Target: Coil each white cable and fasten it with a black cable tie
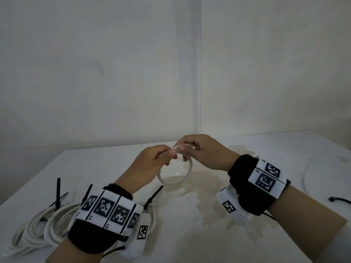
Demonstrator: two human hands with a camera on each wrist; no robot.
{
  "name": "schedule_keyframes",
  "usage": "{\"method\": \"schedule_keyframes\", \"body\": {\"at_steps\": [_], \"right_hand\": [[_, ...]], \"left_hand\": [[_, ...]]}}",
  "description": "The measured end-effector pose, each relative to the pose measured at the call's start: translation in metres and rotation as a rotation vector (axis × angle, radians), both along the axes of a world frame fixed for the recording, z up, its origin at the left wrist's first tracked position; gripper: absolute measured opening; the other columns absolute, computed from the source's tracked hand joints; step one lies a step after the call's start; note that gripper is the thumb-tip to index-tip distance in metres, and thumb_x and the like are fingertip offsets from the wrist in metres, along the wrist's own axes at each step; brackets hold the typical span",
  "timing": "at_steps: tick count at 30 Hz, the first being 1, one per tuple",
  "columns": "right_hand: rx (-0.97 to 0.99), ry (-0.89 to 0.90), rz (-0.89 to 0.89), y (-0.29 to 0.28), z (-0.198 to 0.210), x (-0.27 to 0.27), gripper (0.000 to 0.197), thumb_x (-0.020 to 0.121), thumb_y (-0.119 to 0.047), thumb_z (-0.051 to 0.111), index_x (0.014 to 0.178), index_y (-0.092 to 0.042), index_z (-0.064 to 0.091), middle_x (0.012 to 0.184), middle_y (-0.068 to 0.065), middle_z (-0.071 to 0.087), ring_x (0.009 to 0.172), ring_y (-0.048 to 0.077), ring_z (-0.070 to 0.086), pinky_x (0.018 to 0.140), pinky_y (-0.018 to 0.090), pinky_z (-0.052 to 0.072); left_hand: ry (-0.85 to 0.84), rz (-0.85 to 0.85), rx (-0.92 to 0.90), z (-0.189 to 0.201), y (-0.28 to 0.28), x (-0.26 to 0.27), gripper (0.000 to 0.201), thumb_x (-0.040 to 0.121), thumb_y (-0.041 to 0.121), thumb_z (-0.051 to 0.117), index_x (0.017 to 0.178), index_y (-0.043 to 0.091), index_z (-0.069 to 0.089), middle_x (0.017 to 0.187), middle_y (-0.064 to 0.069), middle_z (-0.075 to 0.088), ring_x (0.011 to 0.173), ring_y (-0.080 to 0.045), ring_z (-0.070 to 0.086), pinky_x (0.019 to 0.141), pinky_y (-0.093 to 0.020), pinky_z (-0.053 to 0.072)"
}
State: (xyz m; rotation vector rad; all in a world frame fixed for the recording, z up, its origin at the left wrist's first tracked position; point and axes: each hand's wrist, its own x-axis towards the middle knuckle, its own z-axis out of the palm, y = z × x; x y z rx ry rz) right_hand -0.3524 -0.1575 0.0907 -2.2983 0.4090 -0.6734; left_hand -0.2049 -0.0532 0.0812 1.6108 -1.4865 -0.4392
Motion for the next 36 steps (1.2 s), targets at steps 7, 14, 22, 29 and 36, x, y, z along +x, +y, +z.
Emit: {"method": "schedule_keyframes", "body": {"at_steps": [7,14,22,29,36], "right_hand": [[0.03,0.016,-0.006,0.002,0.0,0.005,0.031,0.094,-0.014,0.048,0.069,-0.028,0.061,0.07,-0.011,0.065,0.078,0.007,0.059,0.082,0.031,0.047],[0.091,-0.008,-0.03,0.001,-0.006,0.008,0.025,0.094,-0.016,0.048,0.075,-0.021,0.063,0.077,-0.005,0.067,0.087,0.024,0.061,0.087,0.041,0.045],[0.056,0.079,-0.031,0.004,-0.009,0.014,0.027,0.095,-0.022,0.046,0.073,-0.025,0.061,0.075,-0.011,0.063,0.078,0.01,0.058,0.079,0.027,0.045],[0.017,0.035,-0.078,-0.003,-0.013,0.013,0.031,0.093,-0.015,0.049,0.066,-0.015,0.064,0.068,-0.012,0.063,0.066,-0.003,0.054,0.068,0.011,0.04],[0.008,-0.003,-0.155,-0.009,-0.019,0.009,0.03,0.092,-0.016,0.051,0.064,-0.018,0.06,0.063,-0.014,0.061,0.055,-0.005,0.049,0.057,0.007,0.038]], "left_hand": [[0.012,0.067,-0.035,-0.003,-0.002,0.003,0.021,0.085,0.036,0.06,0.066,0.032,0.065,0.056,0.023,0.06,0.059,0.007,0.053,0.056,-0.006,0.035],[0.076,0.048,-0.011,-0.004,-0.003,0.009,0.012,0.086,0.026,0.063,0.075,0.027,0.068,0.056,0.023,0.061,0.059,0.01,0.054,0.057,-0.003,0.036],[0.155,0.12,-0.05,-0.009,-0.002,0.008,0.01,0.078,0.025,0.071,0.068,0.026,0.07,0.058,0.018,0.066,0.06,0.007,0.058,0.061,-0.006,0.041],[0.116,0.206,0.059,-0.002,0.001,0.007,0.03,0.094,0.03,0.047,0.076,0.018,0.067,0.071,0.004,0.059,0.055,-0.005,0.048,0.058,-0.018,0.038],[0.29,0.091,0.237,0.004,0.015,0.016,0.021,0.095,0.013,0.049,0.098,0.009,0.068,0.075,0.002,0.06,0.069,-0.006,0.057,0.06,-0.011,0.05]]}}
